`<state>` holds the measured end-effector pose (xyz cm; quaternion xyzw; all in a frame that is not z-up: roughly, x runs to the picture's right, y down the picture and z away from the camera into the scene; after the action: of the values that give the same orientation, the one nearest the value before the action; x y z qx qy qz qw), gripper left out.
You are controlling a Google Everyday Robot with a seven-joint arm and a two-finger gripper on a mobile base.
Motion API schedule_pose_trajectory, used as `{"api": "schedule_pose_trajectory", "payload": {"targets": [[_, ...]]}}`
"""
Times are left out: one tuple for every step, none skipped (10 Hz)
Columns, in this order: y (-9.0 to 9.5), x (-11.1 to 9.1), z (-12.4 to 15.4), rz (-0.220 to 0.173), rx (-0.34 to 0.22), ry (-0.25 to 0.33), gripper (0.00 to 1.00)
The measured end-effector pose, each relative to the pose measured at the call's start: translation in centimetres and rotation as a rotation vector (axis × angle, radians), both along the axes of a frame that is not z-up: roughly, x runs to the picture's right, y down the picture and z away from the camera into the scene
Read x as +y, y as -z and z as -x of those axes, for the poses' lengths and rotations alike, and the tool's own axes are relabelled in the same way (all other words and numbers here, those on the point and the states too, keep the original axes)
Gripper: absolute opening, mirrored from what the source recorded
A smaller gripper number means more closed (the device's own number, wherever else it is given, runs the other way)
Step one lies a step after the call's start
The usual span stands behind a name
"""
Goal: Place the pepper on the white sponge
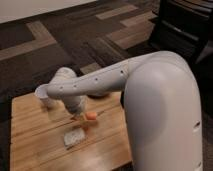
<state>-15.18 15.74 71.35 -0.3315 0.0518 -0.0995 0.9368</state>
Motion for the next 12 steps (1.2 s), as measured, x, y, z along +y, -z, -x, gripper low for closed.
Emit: {"api": "schedule_pose_trajectory", "payload": {"targets": [[0.5,0.2,0.6,0.004,-0.017,0.005,0.0],[0.4,0.0,0.5,0.001,-0.016,0.004,0.0],[0.4,0.1,0.5,0.001,-0.016,0.005,0.0],[0.5,0.1,0.6,0.002,-0.018,0.006,0.0],[0.4,0.1,0.6,0.002,-0.017,0.006,0.0],[0.4,0.1,0.6,0.0,-0.016,0.007,0.0],[0.6,-0.2,1.4,-0.025,-0.023,0.027,0.0],[1.2,0.1,2.5,-0.047,-0.027,0.047,0.0],[2.0,0.5,3.2,-0.073,-0.018,0.061,0.0],[2.8,1.3,4.0,-0.095,-0.012,0.074,0.0],[3.4,2.4,4.4,-0.103,-0.005,0.079,0.0],[3.7,3.8,4.4,-0.103,0.008,0.065,0.0]]}}
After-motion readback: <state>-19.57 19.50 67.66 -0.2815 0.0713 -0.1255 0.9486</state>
